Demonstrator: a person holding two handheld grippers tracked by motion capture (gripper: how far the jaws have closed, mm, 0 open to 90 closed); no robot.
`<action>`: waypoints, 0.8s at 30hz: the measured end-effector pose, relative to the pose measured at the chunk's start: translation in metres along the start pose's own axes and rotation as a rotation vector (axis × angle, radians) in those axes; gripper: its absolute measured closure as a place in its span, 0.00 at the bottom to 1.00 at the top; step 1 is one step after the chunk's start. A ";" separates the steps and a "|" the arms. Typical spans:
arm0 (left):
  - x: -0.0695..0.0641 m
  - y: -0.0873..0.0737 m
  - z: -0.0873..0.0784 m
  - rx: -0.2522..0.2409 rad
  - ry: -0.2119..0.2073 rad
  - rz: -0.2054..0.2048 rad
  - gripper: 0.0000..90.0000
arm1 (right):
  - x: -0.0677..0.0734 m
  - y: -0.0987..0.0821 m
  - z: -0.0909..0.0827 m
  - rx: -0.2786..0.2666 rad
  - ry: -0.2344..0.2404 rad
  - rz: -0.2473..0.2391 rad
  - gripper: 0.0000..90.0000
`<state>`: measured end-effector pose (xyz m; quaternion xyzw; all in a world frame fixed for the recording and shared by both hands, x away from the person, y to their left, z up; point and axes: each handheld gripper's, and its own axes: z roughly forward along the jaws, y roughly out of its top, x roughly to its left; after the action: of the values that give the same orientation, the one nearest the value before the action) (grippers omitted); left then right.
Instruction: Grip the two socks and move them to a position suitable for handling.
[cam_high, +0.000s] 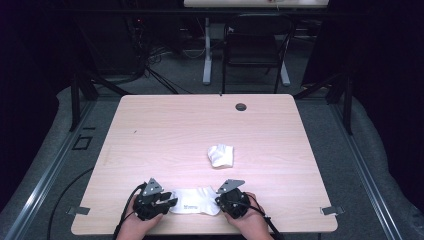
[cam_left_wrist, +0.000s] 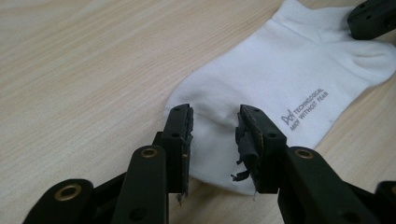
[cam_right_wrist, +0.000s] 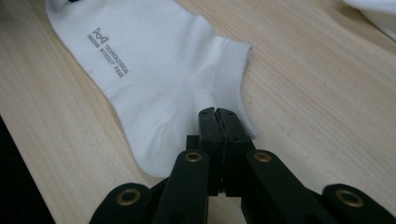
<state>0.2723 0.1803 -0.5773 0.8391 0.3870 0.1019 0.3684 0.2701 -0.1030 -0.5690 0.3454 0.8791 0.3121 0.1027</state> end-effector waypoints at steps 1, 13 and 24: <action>0.000 0.000 0.000 0.001 -0.002 0.000 0.72 | 0.000 -0.001 -0.001 0.002 -0.001 0.004 1.00; 0.005 0.009 -0.011 -0.092 -0.005 0.015 0.60 | -0.001 0.000 -0.008 -0.067 0.002 0.016 0.83; 0.025 0.013 -0.014 -0.123 0.055 -0.003 0.58 | -0.016 0.013 -0.011 -0.158 -0.061 0.060 0.67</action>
<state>0.2902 0.2006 -0.5610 0.8110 0.3914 0.1481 0.4087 0.2846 -0.1117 -0.5533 0.3718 0.8375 0.3726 0.1468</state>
